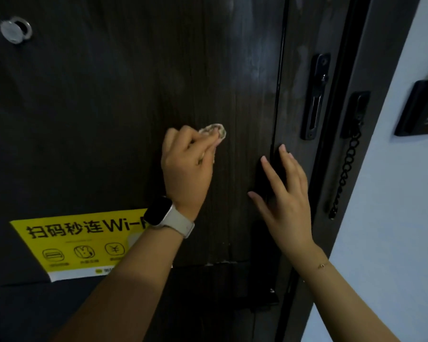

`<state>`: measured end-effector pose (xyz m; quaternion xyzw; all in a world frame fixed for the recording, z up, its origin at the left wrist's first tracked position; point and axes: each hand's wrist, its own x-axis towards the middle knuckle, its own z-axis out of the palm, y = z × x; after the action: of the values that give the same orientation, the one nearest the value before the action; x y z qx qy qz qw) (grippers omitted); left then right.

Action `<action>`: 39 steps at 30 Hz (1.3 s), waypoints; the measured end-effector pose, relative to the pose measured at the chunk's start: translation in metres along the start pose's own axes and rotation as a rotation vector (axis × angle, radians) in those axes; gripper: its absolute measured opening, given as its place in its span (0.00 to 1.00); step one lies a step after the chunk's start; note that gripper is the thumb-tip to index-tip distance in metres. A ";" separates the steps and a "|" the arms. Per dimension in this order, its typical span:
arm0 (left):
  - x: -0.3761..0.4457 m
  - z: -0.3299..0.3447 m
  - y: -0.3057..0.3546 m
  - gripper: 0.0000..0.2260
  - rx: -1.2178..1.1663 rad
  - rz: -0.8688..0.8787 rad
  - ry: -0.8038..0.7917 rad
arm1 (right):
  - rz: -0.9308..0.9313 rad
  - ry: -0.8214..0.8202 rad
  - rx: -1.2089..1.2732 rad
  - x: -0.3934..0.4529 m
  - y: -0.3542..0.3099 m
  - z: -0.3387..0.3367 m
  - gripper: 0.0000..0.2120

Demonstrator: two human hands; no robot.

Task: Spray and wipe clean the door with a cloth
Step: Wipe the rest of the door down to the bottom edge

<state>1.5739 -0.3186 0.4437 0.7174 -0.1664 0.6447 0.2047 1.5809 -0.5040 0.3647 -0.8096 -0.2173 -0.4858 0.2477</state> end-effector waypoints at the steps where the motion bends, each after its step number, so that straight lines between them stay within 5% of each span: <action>1: -0.009 0.004 -0.001 0.06 0.013 0.022 -0.008 | 0.013 -0.003 0.007 -0.007 0.002 0.002 0.32; 6: -0.117 0.011 -0.004 0.10 0.051 0.199 -0.260 | 0.029 -0.029 0.033 -0.027 0.007 0.010 0.32; 11: -0.183 0.000 0.002 0.10 0.053 0.027 -0.443 | -0.008 -0.008 0.106 -0.033 0.015 0.015 0.31; 14: -0.160 -0.001 0.011 0.10 0.051 -0.048 -0.412 | -0.035 -0.013 0.113 -0.034 0.021 0.016 0.30; 19: -0.098 0.016 0.018 0.06 0.026 -0.155 -0.144 | -0.042 -0.033 0.115 -0.043 0.024 0.017 0.29; 24: -0.175 0.005 0.009 0.07 0.039 -0.167 -0.248 | 0.021 -0.077 0.137 -0.066 0.020 0.025 0.29; 30: -0.234 -0.015 0.012 0.02 0.008 -0.573 -0.296 | 0.116 -0.093 0.164 -0.094 0.013 0.040 0.31; 35: -0.241 -0.041 0.016 0.04 0.008 -1.185 -0.112 | 0.341 0.075 0.254 -0.115 0.004 0.040 0.26; 39: -0.253 -0.030 0.013 0.04 -0.021 -1.352 0.101 | 0.445 0.035 0.306 -0.132 0.004 0.042 0.28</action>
<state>1.5127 -0.3212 0.1960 0.6309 0.3224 0.4060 0.5772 1.5547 -0.4963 0.2293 -0.7822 -0.1004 -0.3947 0.4715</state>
